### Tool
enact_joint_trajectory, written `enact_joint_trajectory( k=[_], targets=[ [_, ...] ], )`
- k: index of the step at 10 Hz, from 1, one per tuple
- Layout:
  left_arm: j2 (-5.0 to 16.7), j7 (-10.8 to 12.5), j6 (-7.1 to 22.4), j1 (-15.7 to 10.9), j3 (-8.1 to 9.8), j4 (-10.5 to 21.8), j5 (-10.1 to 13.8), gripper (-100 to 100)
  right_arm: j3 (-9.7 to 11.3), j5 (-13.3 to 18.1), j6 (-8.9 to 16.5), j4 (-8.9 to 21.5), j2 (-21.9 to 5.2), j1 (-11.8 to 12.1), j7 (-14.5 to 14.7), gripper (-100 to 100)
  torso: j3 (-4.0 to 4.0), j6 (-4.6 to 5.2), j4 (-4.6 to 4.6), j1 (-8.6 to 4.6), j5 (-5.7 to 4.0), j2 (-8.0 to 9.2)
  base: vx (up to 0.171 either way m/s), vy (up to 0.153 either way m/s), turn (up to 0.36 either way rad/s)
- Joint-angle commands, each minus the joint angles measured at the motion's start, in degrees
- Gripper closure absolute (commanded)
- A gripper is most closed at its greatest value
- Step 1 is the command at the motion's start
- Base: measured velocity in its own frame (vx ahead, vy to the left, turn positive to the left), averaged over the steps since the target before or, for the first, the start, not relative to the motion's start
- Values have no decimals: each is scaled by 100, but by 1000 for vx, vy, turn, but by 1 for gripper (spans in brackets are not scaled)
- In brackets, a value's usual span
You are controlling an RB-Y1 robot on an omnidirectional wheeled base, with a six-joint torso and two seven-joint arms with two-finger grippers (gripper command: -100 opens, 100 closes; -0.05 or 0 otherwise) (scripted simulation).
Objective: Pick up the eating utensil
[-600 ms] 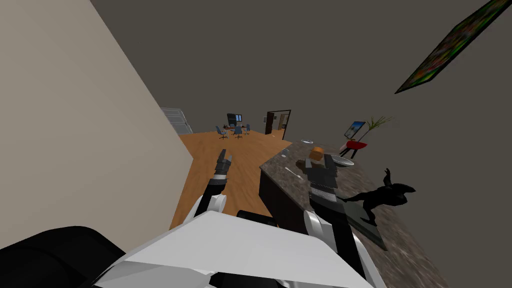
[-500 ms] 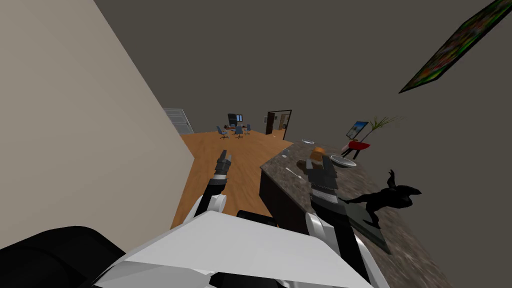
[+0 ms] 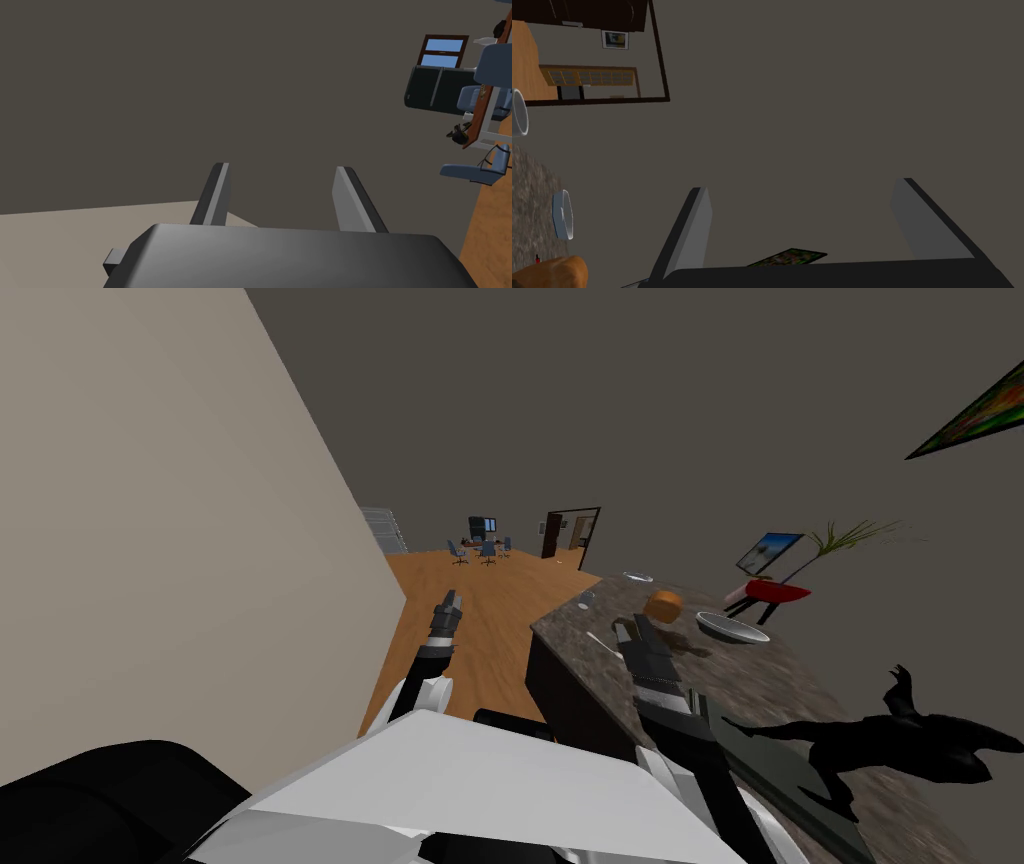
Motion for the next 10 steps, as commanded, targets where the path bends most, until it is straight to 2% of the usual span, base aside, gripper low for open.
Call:
enact_joint_trajectory(
  k=[1, 2, 3, 4, 5, 6, 9, 10],
  targets=[
    [0, 0, 0, 0, 0, 0, 0, 0, -98, -37, 34, 133, -212, 234, 118, -100, 0, 0, 0, 0, 0, 0, 28, 33, 198],
    [0, 0, 0, -1, -1, 0, 0, 0, -184, -73, 90, 220, -378, 407, 232, -100, 1, -3, 0, 1, 0, 2, 45, 40, 329],
    [0, 0, 0, -1, -1, 0, 0, 0, -184, -73, 90, 220, -378, 478, 232, -100, -2, -4, -1, 1, 0, -3, 35, 28, 126],
    [0, 0, 0, 0, 0, 0, 0, 0, -273, -110, 151, 314, -541, 658, 357, -100, 0, 1, 0, 2, 1, 0, 33, 35, 299],
    [0, 0, 0, -1, -1, 0, 0, 0, -273, -110, 151, 314, -541, 741, 357, -100, 1, -4, 0, 3, 1, 1, 30, 19, 104],
    [0, 0, 0, 0, 0, 0, 0, 0, -364, -149, 220, 412, -699, 945, 492, -100, 1, 2, 1, 0, 0, 2, 32, 35, 240],
    [0, 0, 0, -1, 0, 0, 0, 0, -457, -189, 294, 514, -854, 1315, 636, -100, 2, -2, 1, 1, 0, 2, 34, 21, 166],
    [0, 0, 0, 0, 0, 0, 0, 0, -548, -229, 374, 620, -1006, 1587, 788, -100, 1, 2, 1, 0, 0, 2, 53, 25, 342]
  ],
)
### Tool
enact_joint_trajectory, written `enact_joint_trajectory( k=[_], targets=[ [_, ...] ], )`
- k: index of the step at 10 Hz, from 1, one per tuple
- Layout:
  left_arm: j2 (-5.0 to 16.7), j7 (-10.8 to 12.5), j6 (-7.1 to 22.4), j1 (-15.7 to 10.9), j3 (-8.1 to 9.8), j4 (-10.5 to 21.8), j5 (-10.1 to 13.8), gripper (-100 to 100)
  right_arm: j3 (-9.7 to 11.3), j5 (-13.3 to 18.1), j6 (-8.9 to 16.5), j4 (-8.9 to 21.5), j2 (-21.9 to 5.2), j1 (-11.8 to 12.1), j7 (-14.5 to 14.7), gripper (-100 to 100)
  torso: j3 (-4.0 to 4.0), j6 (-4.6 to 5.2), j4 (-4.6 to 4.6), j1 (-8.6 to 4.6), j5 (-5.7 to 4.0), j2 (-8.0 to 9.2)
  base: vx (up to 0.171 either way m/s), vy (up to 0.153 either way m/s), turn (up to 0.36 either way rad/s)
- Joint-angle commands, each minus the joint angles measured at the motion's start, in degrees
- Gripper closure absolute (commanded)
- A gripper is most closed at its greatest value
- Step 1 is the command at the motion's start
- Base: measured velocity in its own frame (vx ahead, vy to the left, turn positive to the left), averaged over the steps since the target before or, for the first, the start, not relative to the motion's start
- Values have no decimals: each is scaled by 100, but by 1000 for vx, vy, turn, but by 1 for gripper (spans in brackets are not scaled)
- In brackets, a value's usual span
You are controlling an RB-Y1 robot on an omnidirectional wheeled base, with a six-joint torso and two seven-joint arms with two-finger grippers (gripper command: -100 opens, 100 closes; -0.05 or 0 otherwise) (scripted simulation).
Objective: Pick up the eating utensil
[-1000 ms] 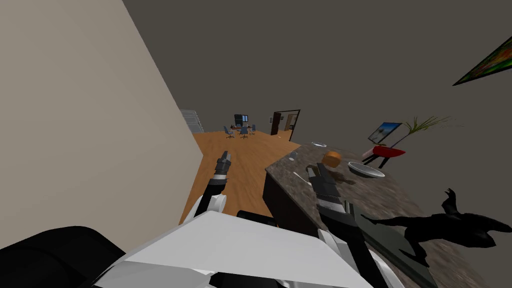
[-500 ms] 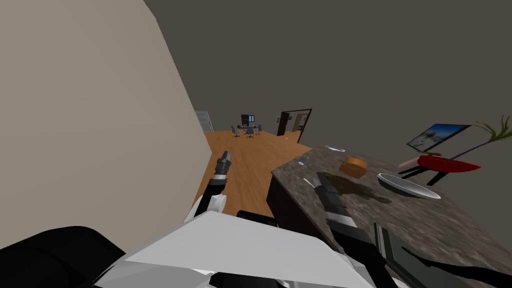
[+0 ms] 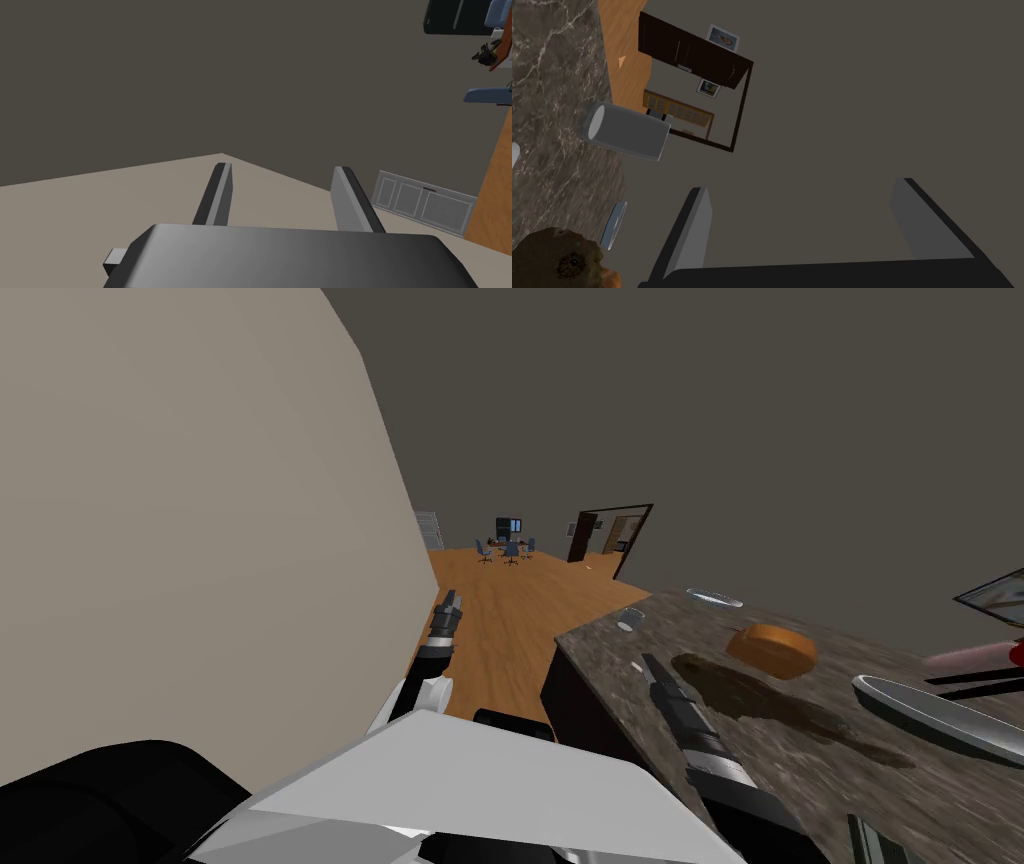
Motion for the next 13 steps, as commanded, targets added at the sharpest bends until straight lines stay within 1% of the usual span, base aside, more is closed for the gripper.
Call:
enact_joint_trajectory(
  k=[1, 2, 3, 4, 5, 6, 7, 8, 9, 10, 11, 12, 13],
  targets=[
    [0, 0, 0, 0, 0, 0, 0, 0, 10, 14, -22, 90, -14, 205, 128, -100, 0, 0, 0, 0, 0, 0, 43, 9, 147],
    [0, 0, 0, 1, 1, 0, 0, 0, -79, -27, 64, 199, -164, 441, 288, -100, 1, 7, 0, -1, 0, 3, 38, 25, 308],
    [0, 0, 0, 0, 0, 0, 0, 0, -79, -27, 64, 199, -164, 519, 288, -100, 2, 1, 1, 1, 1, 4, 35, 12, 123],
    [0, 0, 0, 1, 1, 0, 0, 0, -166, -68, 154, 312, -312, 725, 454, -100, 3, 7, 1, 0, 0, 6, 48, 21, 293],
    [0, 0, 0, 0, 0, 0, 0, 0, -166, -68, 154, 312, -312, 835, 454, -100, 1, 1, 0, 1, 0, 1, 38, 10, 147],
    [0, 0, 0, 1, 1, 0, 0, 0, -166, -68, 154, 312, -312, 839, 454, -100, 2, 7, 1, 0, 0, 4, 13, 4, -31],
    [0, 0, 0, 1, 1, 0, 0, 0, -249, -109, 250, 429, -457, 1045, 625, -100, 7, 9, 3, 0, 0, 13, 21, 20, 345],
    [0, 0, 0, 0, 0, 0, 0, 0, -249, -109, 250, 429, -457, 1163, 625, -100, 6, 0, 2, 1, 1, 11, 27, 5, 167],
    [0, 0, 0, 1, 1, 0, 0, 0, -327, -150, 350, 549, -599, 1371, 801, -100, 6, 8, 2, 0, 0, 11, 38, 16, 276],
    [0, 0, 0, 0, 1, 0, 0, 0, -327, -150, 350, 549, -599, 1489, 801, -100, 4, 3, 2, 0, 0, 7, 37, 7, 165],
    [0, 0, 0, 1, 1, 0, 0, 0, -401, -189, 454, 669, -740, 1675, 979, -100, 3, 7, 1, -1, 0, 6, 46, 15, 352],
    [0, 0, 0, 0, 1, 0, 0, 0, -401, -189, 454, 669, -740, 1814, 979, -100, 1, 2, 1, 0, 0, 3, 38, 3, 153],
    [1, 0, 0, 2, 2, 0, 0, 0, -468, -228, 560, 789, -881, 2026, 1160, -100, 2, 9, 1, -2, 0, 5, 40, 8, 272]
  ],
)
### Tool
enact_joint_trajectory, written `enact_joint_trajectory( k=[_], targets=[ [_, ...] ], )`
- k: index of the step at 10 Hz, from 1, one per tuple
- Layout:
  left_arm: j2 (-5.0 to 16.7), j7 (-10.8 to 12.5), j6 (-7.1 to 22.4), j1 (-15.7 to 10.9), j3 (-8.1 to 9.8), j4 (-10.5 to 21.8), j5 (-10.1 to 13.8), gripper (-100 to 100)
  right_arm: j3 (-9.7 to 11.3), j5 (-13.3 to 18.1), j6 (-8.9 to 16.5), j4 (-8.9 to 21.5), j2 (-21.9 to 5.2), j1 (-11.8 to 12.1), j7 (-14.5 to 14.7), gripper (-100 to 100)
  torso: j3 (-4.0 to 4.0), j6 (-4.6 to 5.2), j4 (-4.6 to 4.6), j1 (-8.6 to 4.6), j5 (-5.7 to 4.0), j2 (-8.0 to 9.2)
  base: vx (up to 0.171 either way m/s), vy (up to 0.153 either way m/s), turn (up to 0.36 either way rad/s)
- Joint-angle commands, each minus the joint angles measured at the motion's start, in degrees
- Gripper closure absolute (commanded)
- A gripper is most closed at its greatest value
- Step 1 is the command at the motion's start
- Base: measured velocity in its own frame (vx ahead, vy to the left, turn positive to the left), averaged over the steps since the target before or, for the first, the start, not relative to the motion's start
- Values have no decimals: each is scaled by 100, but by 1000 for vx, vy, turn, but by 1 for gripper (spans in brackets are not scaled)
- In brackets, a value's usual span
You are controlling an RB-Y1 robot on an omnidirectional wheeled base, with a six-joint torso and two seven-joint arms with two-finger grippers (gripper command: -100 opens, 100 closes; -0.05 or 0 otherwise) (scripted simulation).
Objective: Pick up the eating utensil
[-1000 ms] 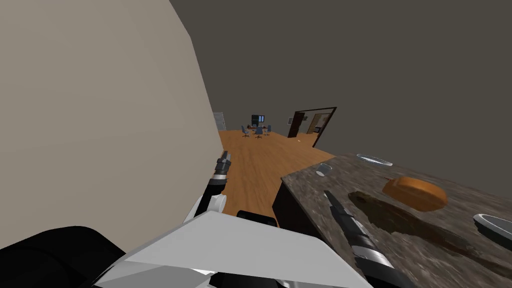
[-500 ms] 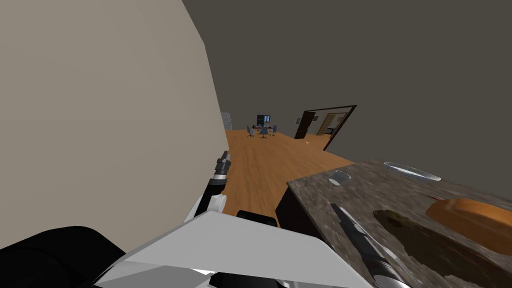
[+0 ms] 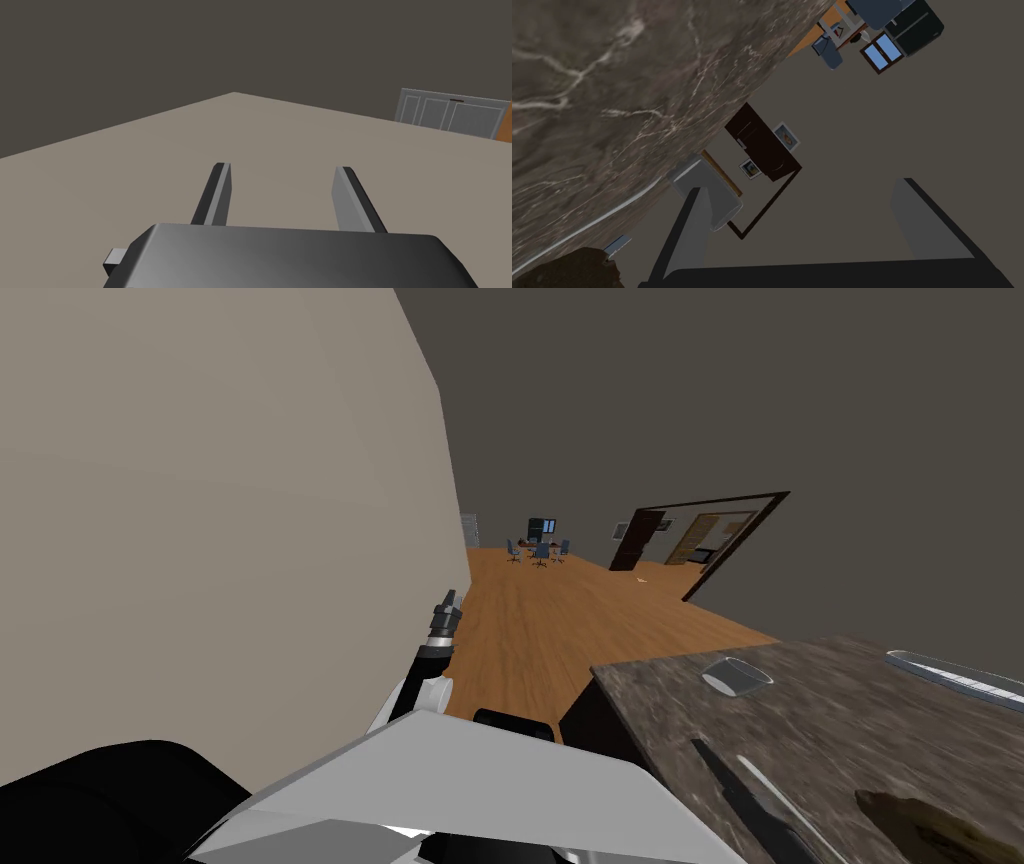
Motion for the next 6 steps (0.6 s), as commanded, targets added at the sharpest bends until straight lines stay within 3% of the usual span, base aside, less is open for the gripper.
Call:
enact_joint_trajectory(
  k=[1, 6],
  targets=[
    [0, 0, 0, 0, 0, 0, 0, 0, -15, -2, -12, 66, -16, 286, 135, -100, 0, 0, 0, 0, 0, 0, 34, -2, 177],
    [0, 0, 0, 1, 1, 0, 0, 0, -177, -109, 316, 414, -436, 1082, 677, -100, 3, 7, 1, 0, 1, 6, 31, 0, 246]
  ],
)
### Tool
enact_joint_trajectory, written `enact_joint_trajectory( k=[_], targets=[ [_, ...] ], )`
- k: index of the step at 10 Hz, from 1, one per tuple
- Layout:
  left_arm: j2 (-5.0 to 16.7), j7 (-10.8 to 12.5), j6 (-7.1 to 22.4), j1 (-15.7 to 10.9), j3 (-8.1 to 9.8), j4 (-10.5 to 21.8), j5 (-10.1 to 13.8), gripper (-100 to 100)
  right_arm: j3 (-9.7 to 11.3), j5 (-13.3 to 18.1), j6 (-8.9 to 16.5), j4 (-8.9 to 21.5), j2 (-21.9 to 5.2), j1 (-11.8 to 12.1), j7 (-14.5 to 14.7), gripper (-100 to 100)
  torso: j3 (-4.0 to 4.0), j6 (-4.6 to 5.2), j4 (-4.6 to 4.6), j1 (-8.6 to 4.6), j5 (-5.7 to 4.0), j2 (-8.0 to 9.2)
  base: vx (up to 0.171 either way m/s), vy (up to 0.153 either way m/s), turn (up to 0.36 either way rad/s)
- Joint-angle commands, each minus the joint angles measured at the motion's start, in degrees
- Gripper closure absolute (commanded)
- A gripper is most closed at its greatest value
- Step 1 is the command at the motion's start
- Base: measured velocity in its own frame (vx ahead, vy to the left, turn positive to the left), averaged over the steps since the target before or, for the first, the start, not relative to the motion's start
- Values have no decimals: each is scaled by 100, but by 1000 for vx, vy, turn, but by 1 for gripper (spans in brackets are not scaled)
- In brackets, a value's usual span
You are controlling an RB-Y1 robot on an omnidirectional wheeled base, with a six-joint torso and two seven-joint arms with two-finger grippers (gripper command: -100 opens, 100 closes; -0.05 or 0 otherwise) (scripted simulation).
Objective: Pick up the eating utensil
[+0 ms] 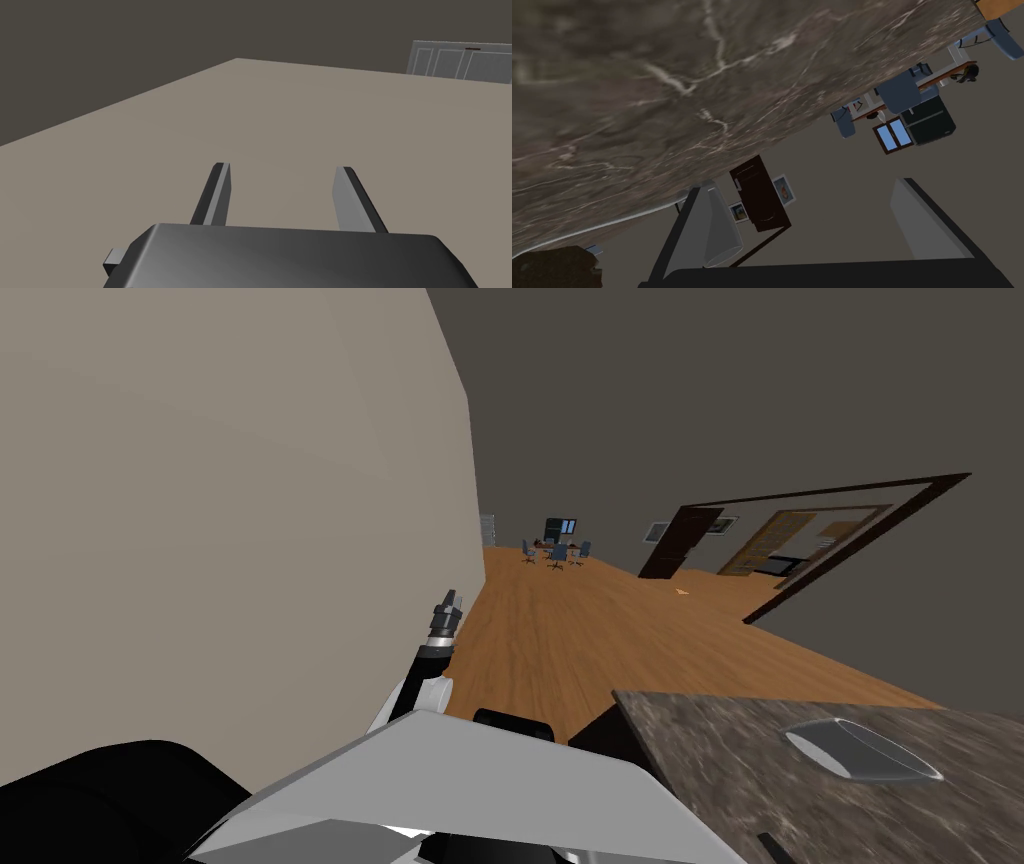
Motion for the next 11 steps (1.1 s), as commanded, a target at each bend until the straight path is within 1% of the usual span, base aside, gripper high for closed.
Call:
enact_joint_trajectory(
  k=[1, 2, 3, 4, 5, 6, 7, 8, 9, 11],
  targets=[
    [0, 0, 0, 0, 0, 0, 0, 0, -38, -26, 61, 40, -83, 273, 94, -100, 0, 0, 0, 0, 0, 0, 25, -8, 141],
    [0, 0, 0, 1, 1, 0, 0, 0, -77, -58, 170, 148, -223, 433, 270, -100, 1, 6, 0, 1, 0, 2, 26, 0, 264],
    [0, 0, 0, 0, 0, 0, 0, 0, -77, -58, 170, 148, -223, 564, 270, -100, 0, 1, 0, 2, 1, 1, 22, -5, 184],
    [0, 0, 0, 1, 1, 0, 0, 0, -107, -89, 279, 249, -364, 774, 441, -100, 1, 5, 1, 2, 0, 2, 24, -4, 209],
    [0, 0, 0, 1, 1, 0, 0, 0, -107, -89, 279, 249, -364, 842, 441, -100, 1, 3, 0, 2, 0, 2, 18, -6, 174],
    [0, 0, 0, 1, 1, 0, 0, 0, -129, -117, 386, 344, -504, 1062, 607, -100, 2, 5, 1, 2, 0, 3, 15, -2, 335],
    [0, 0, 0, 0, 0, 0, 0, 0, -129, -117, 386, 344, -504, 1104, 607, -100, 2, 0, 1, 0, -1, 3, 14, -11, 138],
    [0, 0, 0, 1, 1, 0, 0, 0, -143, -142, 490, 432, -644, 1240, 766, -100, 3, 8, 2, 0, 0, 5, 15, -9, 194],
    [0, 0, 0, 1, 1, 0, 0, 0, -143, -142, 490, 432, -644, 1349, 766, -100, 3, 3, 1, 0, 0, 5, 10, -11, 127],
    [0, 0, 0, 0, 1, 0, 0, 0, -145, -187, 688, 586, -919, 1729, 1058, -100, 3, 3, 2, 1, 0, 6, 8, -11, 313]
  ],
)
